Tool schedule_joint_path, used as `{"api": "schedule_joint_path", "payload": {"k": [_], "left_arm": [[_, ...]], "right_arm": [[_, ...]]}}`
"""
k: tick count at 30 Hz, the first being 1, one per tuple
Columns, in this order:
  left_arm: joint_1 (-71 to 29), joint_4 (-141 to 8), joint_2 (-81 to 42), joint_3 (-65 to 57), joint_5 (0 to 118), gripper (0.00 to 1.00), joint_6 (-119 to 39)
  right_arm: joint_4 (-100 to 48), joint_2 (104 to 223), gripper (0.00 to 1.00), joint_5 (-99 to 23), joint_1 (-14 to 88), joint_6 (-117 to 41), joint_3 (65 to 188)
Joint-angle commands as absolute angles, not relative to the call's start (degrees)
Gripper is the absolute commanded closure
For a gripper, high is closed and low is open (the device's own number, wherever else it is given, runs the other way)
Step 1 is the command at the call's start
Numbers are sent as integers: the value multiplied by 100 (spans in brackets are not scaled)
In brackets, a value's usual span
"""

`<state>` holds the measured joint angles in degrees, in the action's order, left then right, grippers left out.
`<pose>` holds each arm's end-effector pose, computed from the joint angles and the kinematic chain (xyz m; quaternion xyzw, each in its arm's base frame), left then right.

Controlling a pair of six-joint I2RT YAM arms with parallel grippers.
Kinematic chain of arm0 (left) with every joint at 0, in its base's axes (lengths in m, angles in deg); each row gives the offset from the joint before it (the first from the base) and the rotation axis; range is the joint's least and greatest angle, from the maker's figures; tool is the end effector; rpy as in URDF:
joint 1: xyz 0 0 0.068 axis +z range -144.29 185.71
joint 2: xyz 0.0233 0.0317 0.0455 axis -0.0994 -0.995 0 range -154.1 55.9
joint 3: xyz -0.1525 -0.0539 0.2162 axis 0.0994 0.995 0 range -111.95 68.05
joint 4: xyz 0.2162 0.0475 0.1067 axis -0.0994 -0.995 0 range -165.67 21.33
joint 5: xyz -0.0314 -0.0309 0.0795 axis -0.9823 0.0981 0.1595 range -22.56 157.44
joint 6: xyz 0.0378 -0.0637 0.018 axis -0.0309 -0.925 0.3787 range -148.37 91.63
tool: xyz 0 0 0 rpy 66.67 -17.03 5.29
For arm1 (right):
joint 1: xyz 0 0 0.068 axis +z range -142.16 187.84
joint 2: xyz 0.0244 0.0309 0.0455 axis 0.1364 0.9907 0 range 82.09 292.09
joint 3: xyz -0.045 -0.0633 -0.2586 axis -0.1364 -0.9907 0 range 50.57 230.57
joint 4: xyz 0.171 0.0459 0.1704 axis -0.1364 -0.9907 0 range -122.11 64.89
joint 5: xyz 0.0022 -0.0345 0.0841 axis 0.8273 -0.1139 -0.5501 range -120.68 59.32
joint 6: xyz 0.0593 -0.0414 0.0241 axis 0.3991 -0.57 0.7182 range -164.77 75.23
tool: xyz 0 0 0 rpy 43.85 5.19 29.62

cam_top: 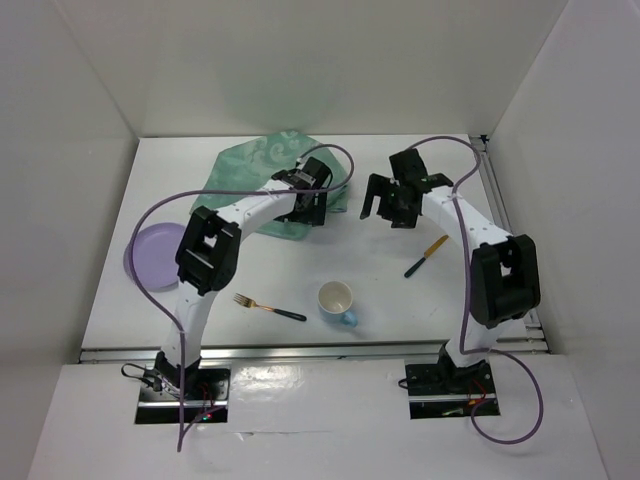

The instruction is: Set the dinner table for one person

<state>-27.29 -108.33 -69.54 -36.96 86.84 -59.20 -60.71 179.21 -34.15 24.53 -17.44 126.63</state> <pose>0.4087 -0.2399 0.1859 -0.0254 0.9530 0.0037 0.3020 0.3465 0.1080 0.2309 0.0801 0.9542 0.1343 0.2549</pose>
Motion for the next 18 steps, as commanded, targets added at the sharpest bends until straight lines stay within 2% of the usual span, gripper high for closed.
{"api": "schedule_joint_path", "payload": {"k": [1,4,8,14,15,18], "left_arm": [[-2734,-10981,-7293,-3961,9381,1,-5580],[-2734,-10902,-7434,-4084,9434,2,-5439],[-2734,-10770,-7496,-4155,9381,10,-5334],[-2681,-10717,-7435,-4303,9469,45,-5193],[-2612,-10769,-7435,-4304,9408,58,-5193],[-2462,-10927,-7435,-4489,9346,84,-5193]], "right_arm": [[-5983,17473,0,-3508,2419,-1814,12538],[-5983,17420,0,-3508,2419,-1814,12537],[-6036,17367,0,-3508,2366,-1814,12598],[-6036,17367,0,-3508,2366,-1761,12651],[-5966,17445,0,-3595,2366,-1709,12651],[-5720,17674,0,-3850,2366,-1709,12703]]}}
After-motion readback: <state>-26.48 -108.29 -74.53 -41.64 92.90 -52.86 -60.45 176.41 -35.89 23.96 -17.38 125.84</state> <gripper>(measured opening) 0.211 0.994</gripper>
